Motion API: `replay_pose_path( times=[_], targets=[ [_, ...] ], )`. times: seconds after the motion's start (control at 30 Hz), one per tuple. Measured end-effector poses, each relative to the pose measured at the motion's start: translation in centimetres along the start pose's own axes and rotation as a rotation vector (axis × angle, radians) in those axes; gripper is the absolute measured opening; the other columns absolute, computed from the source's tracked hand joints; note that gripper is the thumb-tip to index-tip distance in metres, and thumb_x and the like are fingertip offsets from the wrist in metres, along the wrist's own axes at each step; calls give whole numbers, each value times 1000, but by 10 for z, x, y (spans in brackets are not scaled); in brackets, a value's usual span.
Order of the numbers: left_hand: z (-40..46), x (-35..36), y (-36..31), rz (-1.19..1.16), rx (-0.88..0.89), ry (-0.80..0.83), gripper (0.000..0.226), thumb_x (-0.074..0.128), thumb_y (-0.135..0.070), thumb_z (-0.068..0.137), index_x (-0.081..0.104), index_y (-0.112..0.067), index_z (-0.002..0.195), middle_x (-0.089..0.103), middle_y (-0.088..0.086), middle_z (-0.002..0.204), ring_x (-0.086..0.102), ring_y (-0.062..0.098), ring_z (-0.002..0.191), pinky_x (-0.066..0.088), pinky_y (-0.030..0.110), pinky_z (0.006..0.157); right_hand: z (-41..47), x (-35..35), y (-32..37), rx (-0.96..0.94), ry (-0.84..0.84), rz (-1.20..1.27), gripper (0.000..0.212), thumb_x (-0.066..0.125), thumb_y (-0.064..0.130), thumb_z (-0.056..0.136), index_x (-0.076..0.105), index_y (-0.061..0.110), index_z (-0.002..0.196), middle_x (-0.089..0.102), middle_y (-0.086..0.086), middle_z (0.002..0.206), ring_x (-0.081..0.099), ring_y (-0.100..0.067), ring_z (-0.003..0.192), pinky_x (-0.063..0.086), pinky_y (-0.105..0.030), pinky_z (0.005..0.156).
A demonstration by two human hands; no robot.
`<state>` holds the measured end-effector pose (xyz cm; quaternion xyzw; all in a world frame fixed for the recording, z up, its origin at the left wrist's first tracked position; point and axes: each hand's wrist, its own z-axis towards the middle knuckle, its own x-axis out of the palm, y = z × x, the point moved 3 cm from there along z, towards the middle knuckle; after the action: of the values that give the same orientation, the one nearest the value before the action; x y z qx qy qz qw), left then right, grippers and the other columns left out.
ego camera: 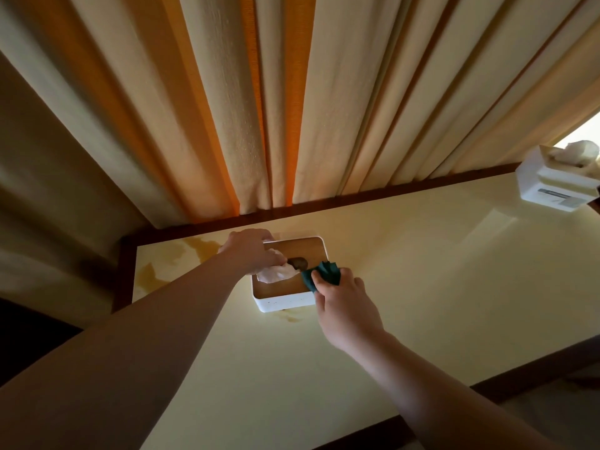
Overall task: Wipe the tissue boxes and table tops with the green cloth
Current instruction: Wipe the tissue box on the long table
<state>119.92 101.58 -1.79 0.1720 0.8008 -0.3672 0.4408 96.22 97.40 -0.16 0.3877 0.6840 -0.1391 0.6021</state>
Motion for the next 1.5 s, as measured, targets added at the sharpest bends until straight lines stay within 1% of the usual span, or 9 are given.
replay_pose_path(
  times=[0.17, 0.47, 0.63, 0.83, 1.0, 1.13, 1.27, 1.4, 1.5],
  targets=[
    [0, -1, -3, 23, 21, -2, 61, 71, -68, 82, 60, -36, 133, 64, -5, 124, 56, 14, 102, 46, 22, 68, 30, -6, 7, 7, -36, 0, 48, 34, 39, 111, 34, 37, 159, 36, -9, 145, 41, -28, 124, 53, -39, 93],
    [-4, -1, -3, 15, 6, -1, 58, 71, -68, 82, 62, -37, 130, 60, -11, 111, 58, 13, 99, 44, 21, 66, 56, -17, -5, 48, -33, 9, 50, 35, 38, 111, 31, 37, 160, 40, -10, 141, 44, -28, 123, 53, -39, 96],
    [-2, -3, -2, 50, -27, 0, 61, 74, -79, 69, 61, -40, 114, 66, -9, 110, 60, 14, 96, 57, 32, 81, 21, -4, -10, 34, 11, 50, 48, 34, 37, 111, 34, 38, 159, 39, -7, 136, 42, -27, 121, 52, -39, 94],
    [-19, -25, -14, 308, -8, -104, 77, 71, -90, 58, 51, -33, 106, 59, -9, 97, 57, 19, 94, 56, 39, 81, 23, -2, -10, 58, 11, 130, 48, 35, 38, 111, 35, 41, 159, 40, -6, 137, 42, -26, 121, 51, -39, 96],
    [-26, -31, -25, 173, 45, -29, 66, 68, -82, 72, 61, -23, 99, 67, -2, 93, 61, 15, 84, 47, 28, 70, 22, -1, -11, 65, 11, 162, 48, 34, 38, 111, 35, 42, 159, 40, -5, 135, 42, -26, 119, 51, -39, 95],
    [-34, -29, -28, -12, 35, 56, 69, 54, -78, 87, 70, -11, 92, 76, 3, 76, 73, 19, 76, 44, 23, 67, 21, 0, -12, 68, 13, 181, 48, 34, 39, 111, 34, 43, 158, 39, -5, 135, 41, -26, 120, 51, -39, 95],
    [-39, -33, -21, -74, 65, -64, 45, 58, -73, 88, 60, -29, 100, 68, -9, 97, 65, 12, 86, 53, 28, 74, 22, 1, -12, 65, 5, 193, 48, 34, 38, 111, 35, 43, 158, 40, -5, 135, 42, -26, 119, 52, -40, 94],
    [-51, -33, -21, -158, 209, -104, 16, 67, -42, 97, 61, -33, 108, 62, -9, 110, 64, 15, 101, 52, 24, 77, 22, 1, -12, 59, 3, 199, 48, 34, 37, 111, 36, 42, 158, 40, -7, 135, 43, -28, 119, 51, -39, 94],
    [-61, -31, -21, -33, 407, 16, 33, 78, -43, 84, 65, -41, 114, 47, -16, 121, 49, 8, 116, 46, 23, 93, 23, 1, -13, 58, 7, 208, 48, 34, 37, 111, 35, 42, 159, 40, -7, 135, 43, -29, 119, 50, -40, 95]
  ],
)
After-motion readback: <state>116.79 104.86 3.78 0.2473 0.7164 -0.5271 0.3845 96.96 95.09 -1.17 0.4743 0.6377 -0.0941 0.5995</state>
